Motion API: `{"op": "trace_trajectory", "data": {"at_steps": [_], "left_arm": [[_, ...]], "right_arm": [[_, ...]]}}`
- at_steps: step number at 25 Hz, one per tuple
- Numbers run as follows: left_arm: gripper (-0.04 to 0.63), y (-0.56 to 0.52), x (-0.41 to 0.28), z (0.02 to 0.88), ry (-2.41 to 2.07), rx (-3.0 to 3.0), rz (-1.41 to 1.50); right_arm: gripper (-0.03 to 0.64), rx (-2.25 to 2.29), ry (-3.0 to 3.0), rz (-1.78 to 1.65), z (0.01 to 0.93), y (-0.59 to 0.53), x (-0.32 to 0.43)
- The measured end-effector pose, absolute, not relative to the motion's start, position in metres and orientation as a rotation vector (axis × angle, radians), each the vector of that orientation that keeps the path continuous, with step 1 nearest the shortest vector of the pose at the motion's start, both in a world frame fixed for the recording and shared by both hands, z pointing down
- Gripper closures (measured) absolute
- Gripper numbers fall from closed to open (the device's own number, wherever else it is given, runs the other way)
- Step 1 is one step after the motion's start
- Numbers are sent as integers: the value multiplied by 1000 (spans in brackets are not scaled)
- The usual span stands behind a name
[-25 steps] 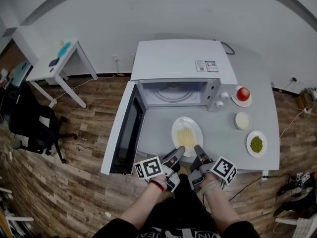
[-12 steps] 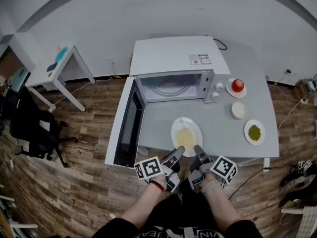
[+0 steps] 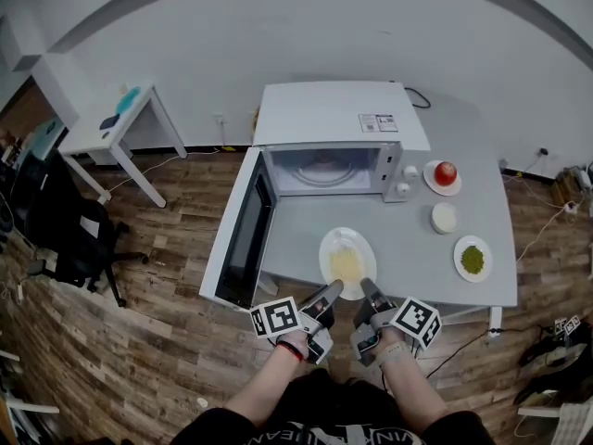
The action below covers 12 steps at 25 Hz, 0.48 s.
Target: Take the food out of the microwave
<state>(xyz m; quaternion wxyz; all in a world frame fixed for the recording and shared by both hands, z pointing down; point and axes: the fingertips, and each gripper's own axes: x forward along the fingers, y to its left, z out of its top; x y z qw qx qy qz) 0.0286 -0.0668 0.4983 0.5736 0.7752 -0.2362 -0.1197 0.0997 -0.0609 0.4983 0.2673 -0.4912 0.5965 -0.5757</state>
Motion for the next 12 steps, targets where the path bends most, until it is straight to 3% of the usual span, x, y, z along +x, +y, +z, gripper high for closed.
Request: {"op": "trace_trajectory", "data": {"at_steps": [12], "left_arm": [[515,-32,29,498,-650,1772,-327]], "right_arm": [[568,-1268,1684,-1631,499,-33,101]]}}
